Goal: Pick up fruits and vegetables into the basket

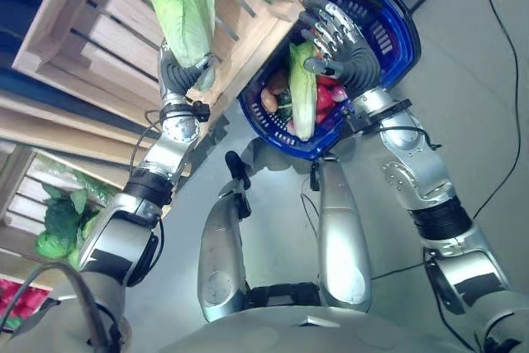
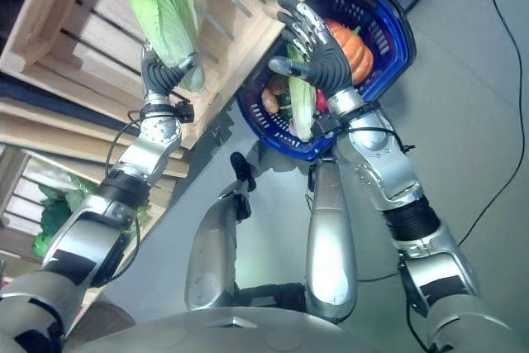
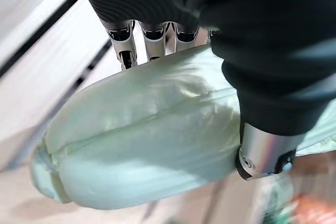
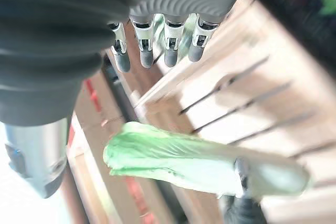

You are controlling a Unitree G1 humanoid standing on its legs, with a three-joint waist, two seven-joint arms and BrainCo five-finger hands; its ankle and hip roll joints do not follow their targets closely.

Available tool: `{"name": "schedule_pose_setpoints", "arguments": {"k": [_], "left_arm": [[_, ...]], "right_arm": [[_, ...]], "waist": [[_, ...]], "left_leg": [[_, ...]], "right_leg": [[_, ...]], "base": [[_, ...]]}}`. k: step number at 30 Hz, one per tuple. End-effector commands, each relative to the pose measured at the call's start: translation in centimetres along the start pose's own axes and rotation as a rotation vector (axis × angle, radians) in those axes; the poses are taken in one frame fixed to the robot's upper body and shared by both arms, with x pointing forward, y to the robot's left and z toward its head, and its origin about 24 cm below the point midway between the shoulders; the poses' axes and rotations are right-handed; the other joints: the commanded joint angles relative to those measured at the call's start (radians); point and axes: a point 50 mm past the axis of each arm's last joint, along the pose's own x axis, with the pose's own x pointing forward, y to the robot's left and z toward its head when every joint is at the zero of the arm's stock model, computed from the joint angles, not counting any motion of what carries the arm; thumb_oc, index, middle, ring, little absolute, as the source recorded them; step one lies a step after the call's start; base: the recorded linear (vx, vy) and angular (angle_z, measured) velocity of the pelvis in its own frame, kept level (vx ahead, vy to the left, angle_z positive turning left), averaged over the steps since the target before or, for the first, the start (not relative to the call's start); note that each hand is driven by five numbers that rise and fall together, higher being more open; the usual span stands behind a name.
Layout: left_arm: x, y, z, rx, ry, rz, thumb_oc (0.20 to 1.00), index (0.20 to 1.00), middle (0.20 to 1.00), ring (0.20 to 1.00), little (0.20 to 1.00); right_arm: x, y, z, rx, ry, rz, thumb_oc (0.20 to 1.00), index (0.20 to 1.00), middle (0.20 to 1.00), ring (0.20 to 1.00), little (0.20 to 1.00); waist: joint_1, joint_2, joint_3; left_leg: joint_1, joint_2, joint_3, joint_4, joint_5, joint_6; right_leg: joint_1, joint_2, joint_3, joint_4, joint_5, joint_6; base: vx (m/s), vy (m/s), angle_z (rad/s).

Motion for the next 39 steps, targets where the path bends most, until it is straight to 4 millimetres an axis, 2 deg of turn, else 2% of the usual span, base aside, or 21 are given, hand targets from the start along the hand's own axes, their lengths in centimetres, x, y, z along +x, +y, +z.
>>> {"name": "schedule_pose_setpoints", "arguments": {"k": [1, 7, 16, 21, 29, 39], "left_arm": [[1.3, 3.0, 2.9, 0.077, -0.241, 0.091, 0.2, 0.2, 0.2, 0.2, 0.2], [0.8, 2.4, 5.0, 0.175, -0.421, 0.038, 0.2, 0.2, 0.2, 0.2, 0.2], [0.2, 1.2, 6.0, 0.34, -0.565, -0.071, 0.2, 0.2, 0.2, 0.2, 0.2], [-0.2, 0.5, 5.7, 0.394, -0.565, -0.116, 0.2, 0.2, 0.2, 0.2, 0.2], [-0.6, -0.4, 6.3, 0.439, -0.614, -0.121, 0.2, 0.2, 0.2, 0.2, 0.2], [-0.6, -1.9, 7.1, 0.631, -0.694, -0.152, 0.2, 0.2, 0.2, 0.2, 0.2]], "right_arm": [[0.5, 1.8, 2.1, 0.214, -0.186, -0.014, 1.0, 1.0, 1.0, 1.0, 1.0], [1.1, 1.8, 2.1, 0.345, -0.216, -0.063, 1.0, 1.0, 1.0, 1.0, 1.0], [1.9, 1.3, 1.4, 0.455, -0.204, -0.131, 1.0, 1.0, 1.0, 1.0, 1.0], [2.2, 1.6, 0.9, 0.445, -0.172, -0.151, 1.0, 1.0, 1.0, 1.0, 1.0], [2.6, 2.1, 0.2, 0.434, -0.113, -0.155, 1.0, 1.0, 1.0, 1.0, 1.0], [3.3, 3.2, -0.1, 0.35, -0.055, -0.11, 1.0, 1.0, 1.0, 1.0, 1.0]], "waist": [[0.001, -0.085, -0.048], [0.036, -0.105, -0.048], [0.069, -0.133, -0.048], [0.075, -0.137, -0.061], [0.082, -0.142, -0.076], [0.085, -0.144, -0.081]], "left_leg": [[-0.023, -0.06, 0.058, 0.103, -0.087, 0.074], [0.028, -0.064, 0.033, 0.095, -0.093, 0.083], [0.094, -0.069, 0.021, 0.097, -0.109, 0.089], [0.116, -0.072, 0.018, 0.086, -0.109, 0.091], [0.127, -0.075, 0.015, 0.076, -0.107, 0.093], [0.133, -0.077, 0.014, 0.069, -0.106, 0.09]], "right_leg": [[0.104, 0.007, -0.008, -0.073, -0.012, 0.049], [0.176, -0.001, -0.035, -0.102, 0.001, 0.055], [0.262, -0.018, -0.055, -0.128, 0.008, 0.061], [0.284, -0.022, -0.056, -0.142, 0.013, 0.065], [0.302, -0.027, -0.062, -0.159, 0.02, 0.066], [0.315, -0.032, -0.067, -0.174, 0.022, 0.072]], "base": [[0.0, -0.106, 0.21], [0.01, -0.073, 0.16], [0.02, -0.032, 0.1], [0.02, 0.011, 0.06], [0.0, 0.0, 0.0], [0.0, 0.0, 0.01]]}}
